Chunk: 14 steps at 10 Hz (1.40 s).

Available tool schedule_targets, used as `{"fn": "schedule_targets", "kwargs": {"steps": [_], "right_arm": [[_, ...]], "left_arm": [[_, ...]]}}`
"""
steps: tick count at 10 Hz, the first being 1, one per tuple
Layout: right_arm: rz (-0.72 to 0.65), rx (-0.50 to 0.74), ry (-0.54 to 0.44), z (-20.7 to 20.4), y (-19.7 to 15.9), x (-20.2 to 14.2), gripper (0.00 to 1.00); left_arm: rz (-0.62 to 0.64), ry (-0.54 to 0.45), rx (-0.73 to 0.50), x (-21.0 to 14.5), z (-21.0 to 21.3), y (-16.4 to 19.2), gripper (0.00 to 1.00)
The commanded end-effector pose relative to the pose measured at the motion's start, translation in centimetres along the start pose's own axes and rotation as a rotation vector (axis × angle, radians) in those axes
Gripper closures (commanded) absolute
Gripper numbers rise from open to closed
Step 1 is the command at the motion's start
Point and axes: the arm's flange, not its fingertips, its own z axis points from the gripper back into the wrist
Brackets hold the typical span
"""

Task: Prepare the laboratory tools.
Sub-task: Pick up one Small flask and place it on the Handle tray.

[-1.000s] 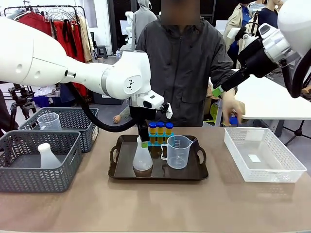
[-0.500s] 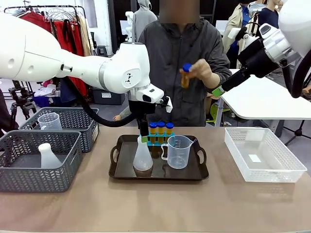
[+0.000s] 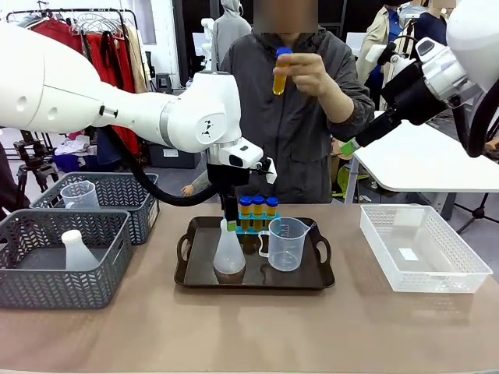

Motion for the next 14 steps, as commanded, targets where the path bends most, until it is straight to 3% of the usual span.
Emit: {"fn": "schedule_targets", "kwargs": {"steps": [1, 2, 4, 8, 14], "right_arm": [[0.008, 0.002, -0.006, 0.1, -0.1, 0.0, 0.00], [0.008, 0.002, -0.006, 0.1, -0.1, 0.0, 0.00], [0.008, 0.002, -0.006, 0.1, -0.1, 0.0, 0.00], [0.008, 0.002, -0.006, 0.1, -0.1, 0.0, 0.00], [0.008, 0.002, -0.006, 0.1, -0.1, 0.0, 0.00]], "left_arm": [[0.001, -0.005, 0.007, 0.0, 0.3, 0.0, 0.00], [0.000, 0.000, 0.000, 0.0, 0.0, 0.0, 0.00], [-0.051, -0.069, -0.023, -1.7, 3.5, -1.2, 0.00], [-0.032, -0.133, 0.013, -4.2, 8.9, -1.8, 0.00], [-0.056, -0.346, 0.025, -8.9, 14.6, -0.6, 0.00]]}}
